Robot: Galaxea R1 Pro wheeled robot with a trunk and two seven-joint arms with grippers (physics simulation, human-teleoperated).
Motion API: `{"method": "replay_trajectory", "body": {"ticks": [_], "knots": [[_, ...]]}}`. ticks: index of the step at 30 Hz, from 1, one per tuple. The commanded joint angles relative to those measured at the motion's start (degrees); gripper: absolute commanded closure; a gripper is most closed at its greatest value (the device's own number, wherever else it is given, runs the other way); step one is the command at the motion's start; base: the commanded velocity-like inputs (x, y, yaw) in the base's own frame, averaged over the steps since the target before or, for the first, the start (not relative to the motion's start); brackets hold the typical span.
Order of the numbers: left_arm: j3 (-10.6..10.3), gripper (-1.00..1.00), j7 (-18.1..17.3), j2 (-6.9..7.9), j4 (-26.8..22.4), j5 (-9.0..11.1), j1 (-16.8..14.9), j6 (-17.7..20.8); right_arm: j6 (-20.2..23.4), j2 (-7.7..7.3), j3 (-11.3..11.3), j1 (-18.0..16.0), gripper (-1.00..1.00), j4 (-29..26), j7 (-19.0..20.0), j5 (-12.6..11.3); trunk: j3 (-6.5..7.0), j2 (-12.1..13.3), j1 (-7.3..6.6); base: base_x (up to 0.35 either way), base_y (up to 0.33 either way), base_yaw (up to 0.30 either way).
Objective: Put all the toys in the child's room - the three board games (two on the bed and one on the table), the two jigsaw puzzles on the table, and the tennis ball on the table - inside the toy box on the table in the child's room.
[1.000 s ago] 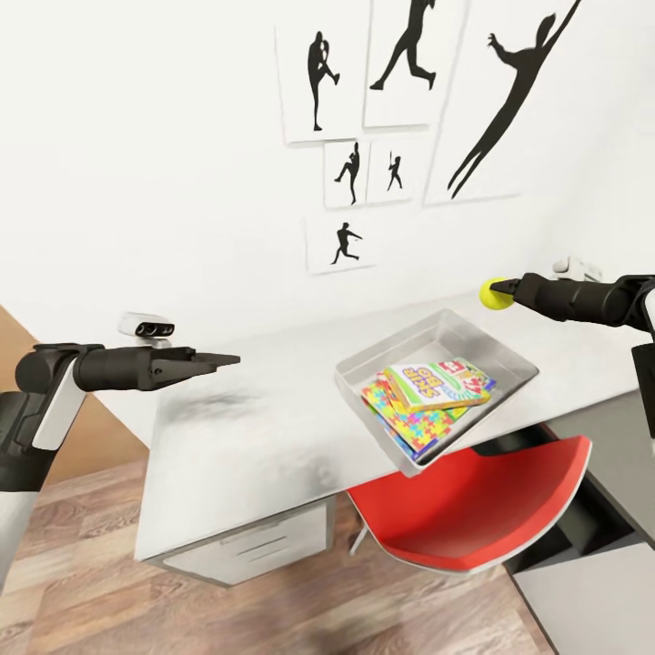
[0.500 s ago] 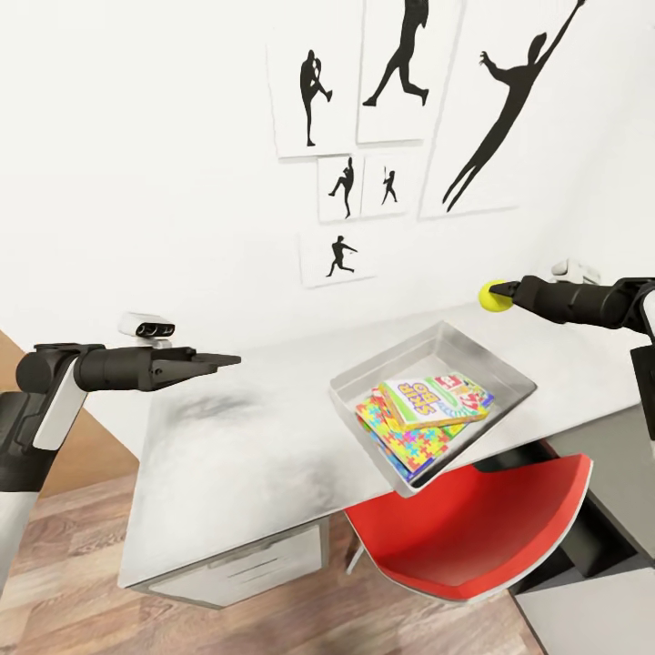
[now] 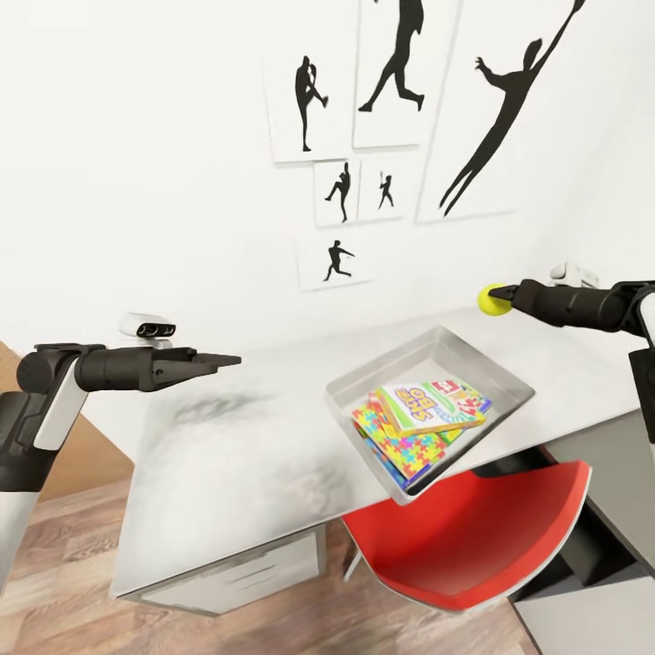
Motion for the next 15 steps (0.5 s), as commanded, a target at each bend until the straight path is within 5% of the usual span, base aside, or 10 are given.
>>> {"method": "replay_trajectory", "body": {"ticks": [1, 6, 15], "knots": [[-0.3, -1.00, -0.1, 0.04, 0.0, 0.2, -0.1, 0.6, 0.0, -0.05, 0.1, 0.1, 1.00, 0.0, -0.6, -0.5, -0.11, -0.1, 0.05, 0.202, -0.104, 0.000], [-1.0, -1.00, -0.1, 0.03, 0.0, 0.2, -0.1, 0.6, 0.0, -0.04, 0.1, 0.5, 1.00, -0.1, -0.6, -0.5, -0.01, -0.1, 0.05, 0.214, -0.141, 0.000], [-1.1, -1.00, -0.1, 0.02, 0.0, 0.2, -0.1, 0.6, 0.0, -0.07, 0.1, 0.6, 1.00, -0.2, -0.6, -0.6, 0.77, -0.1, 0.05, 0.027, -0.020, 0.000]]}}
